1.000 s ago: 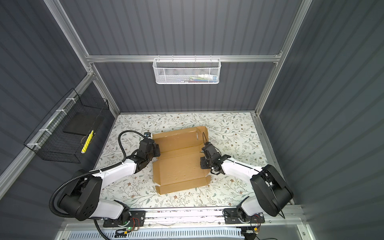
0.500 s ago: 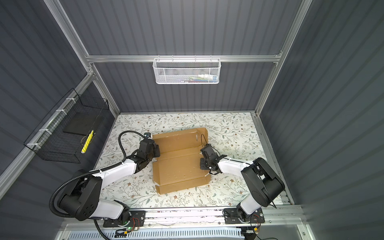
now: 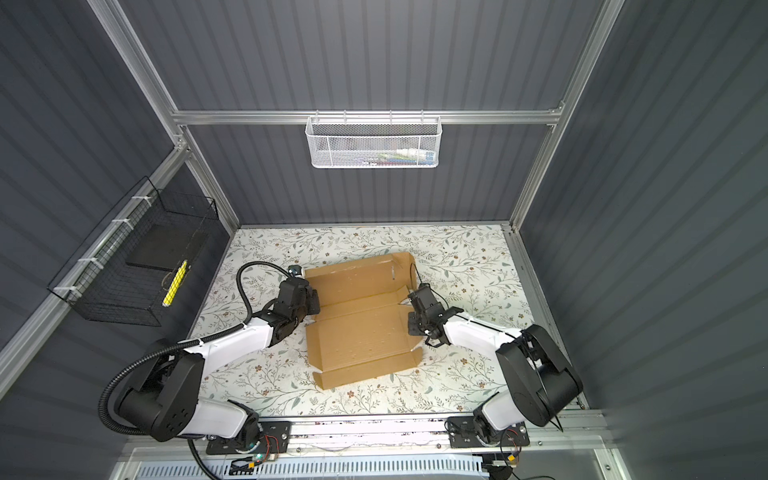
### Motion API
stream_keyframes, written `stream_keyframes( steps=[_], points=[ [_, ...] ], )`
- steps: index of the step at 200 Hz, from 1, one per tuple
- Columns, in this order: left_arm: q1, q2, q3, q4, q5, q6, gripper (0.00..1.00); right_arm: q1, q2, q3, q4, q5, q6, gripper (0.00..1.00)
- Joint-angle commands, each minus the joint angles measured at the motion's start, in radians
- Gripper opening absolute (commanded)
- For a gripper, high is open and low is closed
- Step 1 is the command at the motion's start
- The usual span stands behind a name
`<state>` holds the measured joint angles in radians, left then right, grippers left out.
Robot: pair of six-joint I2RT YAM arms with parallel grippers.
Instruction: Fold the paper box
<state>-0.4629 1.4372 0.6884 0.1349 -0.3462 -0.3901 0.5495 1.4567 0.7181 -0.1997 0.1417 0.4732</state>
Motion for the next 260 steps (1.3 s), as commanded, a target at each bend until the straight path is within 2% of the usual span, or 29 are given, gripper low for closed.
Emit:
stream_keyframes(
  steps=[1,32,68,130,151,175,209,260],
  points=[
    [0.005,-0.021,0.013,0.02,0.004,-0.015,0.0,-0.027,-0.06,0.038,-0.051,0.036,-0.058,0.22],
    [0.004,-0.019,0.016,0.023,0.009,-0.016,0.0,-0.058,-0.104,0.077,-0.017,0.017,-0.114,0.31],
    [0.005,-0.02,0.015,0.025,0.016,-0.017,0.0,-0.089,-0.062,0.152,0.04,-0.043,-0.155,0.39],
    [0.005,-0.022,0.011,0.026,0.021,-0.012,0.0,-0.118,0.116,0.28,0.116,-0.121,-0.165,0.4],
    [0.005,-0.022,0.01,0.026,0.018,-0.007,0.0,-0.122,0.162,0.31,0.118,-0.131,-0.16,0.39],
    [0.006,-0.021,0.013,0.029,0.016,-0.006,0.0,-0.124,0.182,0.319,0.119,-0.141,-0.163,0.34],
    [0.006,-0.008,0.015,0.038,0.025,-0.011,0.0,-0.125,0.17,0.311,0.112,-0.151,-0.171,0.24],
    [0.007,-0.003,0.015,0.04,0.029,-0.015,0.0,-0.124,0.122,0.304,0.08,-0.206,-0.171,0.18]
  ],
)
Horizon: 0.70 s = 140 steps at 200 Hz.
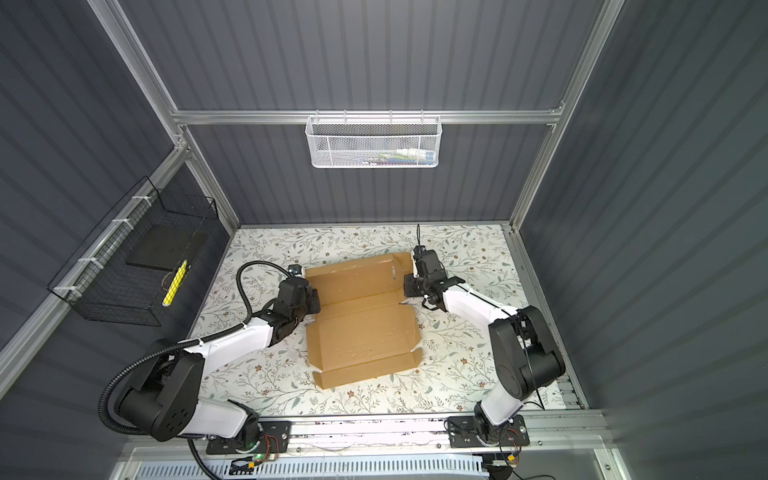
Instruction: Fold the paper box
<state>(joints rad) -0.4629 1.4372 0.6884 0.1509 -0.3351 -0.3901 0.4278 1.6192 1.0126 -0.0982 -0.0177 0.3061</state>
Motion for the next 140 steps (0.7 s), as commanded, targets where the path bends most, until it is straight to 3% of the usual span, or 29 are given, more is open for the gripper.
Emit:
stream_keyframes(
  steps=[1,68,124,140],
  points=[
    [0.006,-0.002,0.014,0.024,0.019,-0.015,0.0,-0.002,-0.042,0.009,-0.022,-0.048,-0.004,0.18],
    [0.006,0.011,0.016,0.028,0.025,-0.019,0.0,0.0,-0.08,0.004,-0.045,-0.124,0.019,0.16],
    [0.006,0.007,0.017,0.027,0.024,-0.017,0.0,0.001,-0.087,-0.002,-0.06,-0.103,0.019,0.15],
    [0.006,0.002,0.017,0.026,0.022,-0.015,0.0,0.003,-0.088,-0.009,-0.062,-0.082,0.027,0.19]
  ],
)
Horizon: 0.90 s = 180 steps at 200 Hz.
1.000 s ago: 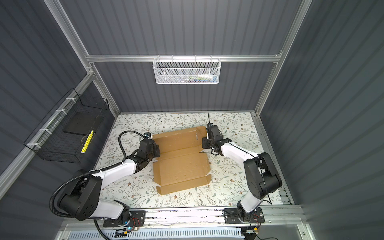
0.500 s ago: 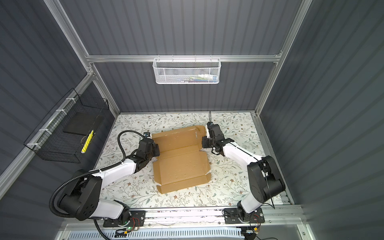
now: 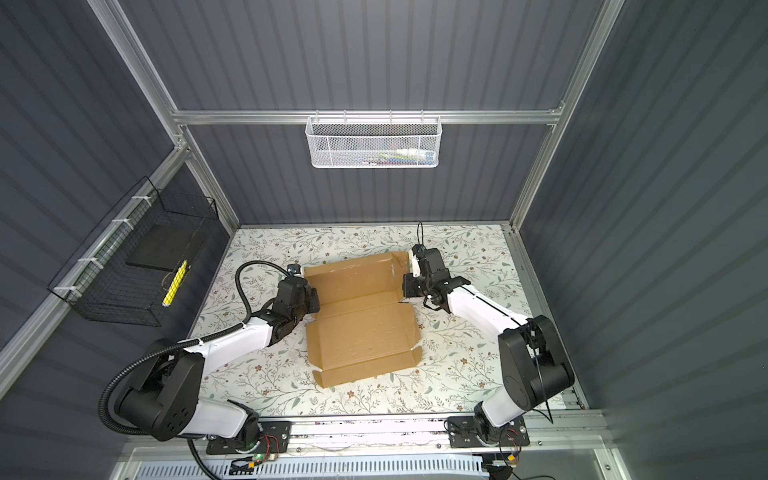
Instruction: Fold the paper box
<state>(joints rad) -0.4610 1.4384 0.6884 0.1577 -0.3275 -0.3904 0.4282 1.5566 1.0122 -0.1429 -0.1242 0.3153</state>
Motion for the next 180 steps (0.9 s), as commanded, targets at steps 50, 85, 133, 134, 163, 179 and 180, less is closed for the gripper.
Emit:
stream_keyframes(
  steps=[50,85,133,134,163,179,180],
  points=[
    [0.005,-0.005,0.017,0.017,0.015,-0.013,0.0,0.009,-0.033,-0.023,-0.011,0.137,0.032,0.34],
    [0.004,-0.004,0.017,0.017,0.019,-0.014,0.0,0.01,-0.013,-0.006,0.001,0.165,0.022,0.34],
    [0.004,-0.014,0.013,0.014,0.013,-0.011,0.0,0.011,0.044,0.029,0.028,0.164,0.019,0.31],
    [0.004,-0.015,0.013,0.014,0.013,-0.011,0.0,0.01,0.044,0.029,0.029,0.164,0.019,0.31],
    [0.004,-0.012,0.016,0.014,0.013,-0.011,0.0,0.012,0.061,0.043,0.034,0.163,0.02,0.28],
    [0.004,-0.008,0.017,0.015,0.014,-0.011,0.0,0.012,0.063,0.046,0.035,0.164,0.019,0.24],
    [0.004,-0.009,0.016,0.015,0.015,-0.01,0.0,0.012,0.063,0.046,0.035,0.164,0.019,0.24]
  ],
)
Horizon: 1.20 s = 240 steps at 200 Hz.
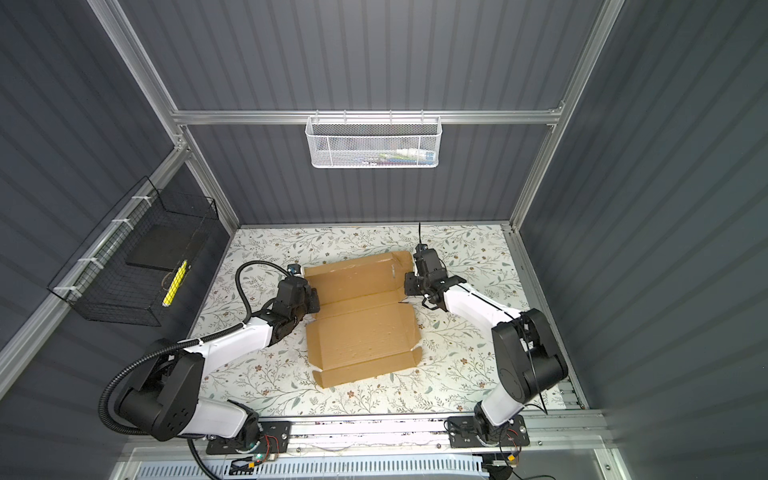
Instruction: Fold the paper box
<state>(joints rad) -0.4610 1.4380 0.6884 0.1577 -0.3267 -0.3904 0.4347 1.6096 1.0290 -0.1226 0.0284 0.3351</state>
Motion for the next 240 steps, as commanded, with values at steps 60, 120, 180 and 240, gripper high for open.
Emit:
stream_keyframes(
  steps=[60,120,180,240],
  points=[
    [0.004,-0.001,0.019,0.02,0.014,-0.013,0.0,0.013,-0.028,0.019,-0.01,-0.011,-0.005,0.14],
    [0.004,-0.01,0.015,0.015,0.011,-0.013,0.0,0.024,-0.052,0.009,-0.019,-0.038,0.002,0.1],
    [0.004,-0.007,0.022,0.013,0.011,-0.011,0.0,0.063,-0.092,-0.001,-0.054,-0.032,-0.001,0.08],
    [0.004,-0.01,0.023,0.011,0.009,-0.003,0.0,0.123,-0.087,-0.044,-0.061,0.024,0.003,0.08]
  ],
)
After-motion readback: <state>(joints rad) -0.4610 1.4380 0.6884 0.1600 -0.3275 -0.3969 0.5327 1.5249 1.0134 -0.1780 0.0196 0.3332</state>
